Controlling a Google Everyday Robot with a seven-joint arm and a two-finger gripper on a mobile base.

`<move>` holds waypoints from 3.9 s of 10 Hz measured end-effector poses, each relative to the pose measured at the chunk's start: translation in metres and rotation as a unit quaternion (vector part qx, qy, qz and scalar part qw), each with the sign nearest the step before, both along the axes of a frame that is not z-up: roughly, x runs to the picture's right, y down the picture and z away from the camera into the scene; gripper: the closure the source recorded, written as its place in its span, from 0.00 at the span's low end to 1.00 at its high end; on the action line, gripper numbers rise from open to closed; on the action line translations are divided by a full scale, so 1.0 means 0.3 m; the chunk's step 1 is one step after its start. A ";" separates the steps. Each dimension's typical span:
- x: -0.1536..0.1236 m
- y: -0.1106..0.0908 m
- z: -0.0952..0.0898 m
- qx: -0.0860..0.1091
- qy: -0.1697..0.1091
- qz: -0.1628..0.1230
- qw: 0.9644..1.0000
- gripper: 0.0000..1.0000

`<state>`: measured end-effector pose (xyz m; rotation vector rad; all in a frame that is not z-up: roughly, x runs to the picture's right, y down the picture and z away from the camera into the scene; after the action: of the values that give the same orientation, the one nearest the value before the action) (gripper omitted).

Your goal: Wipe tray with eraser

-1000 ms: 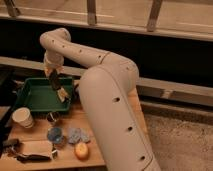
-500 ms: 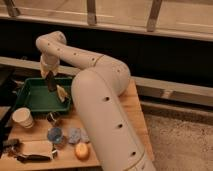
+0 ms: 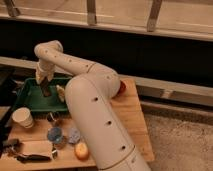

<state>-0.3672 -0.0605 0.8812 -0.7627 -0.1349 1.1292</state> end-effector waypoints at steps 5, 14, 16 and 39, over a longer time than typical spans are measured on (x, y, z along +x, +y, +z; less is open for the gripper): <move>-0.045 0.050 0.028 -0.021 -0.028 0.012 0.999 1.00; -0.027 0.160 0.172 -0.070 -0.015 0.012 0.997 1.00; 0.014 0.174 0.170 -0.078 0.003 0.013 0.997 1.00; 0.030 0.115 0.177 -0.072 0.050 -0.032 0.996 1.00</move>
<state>-0.3584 -0.0260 0.9342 -0.8307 0.0564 1.1221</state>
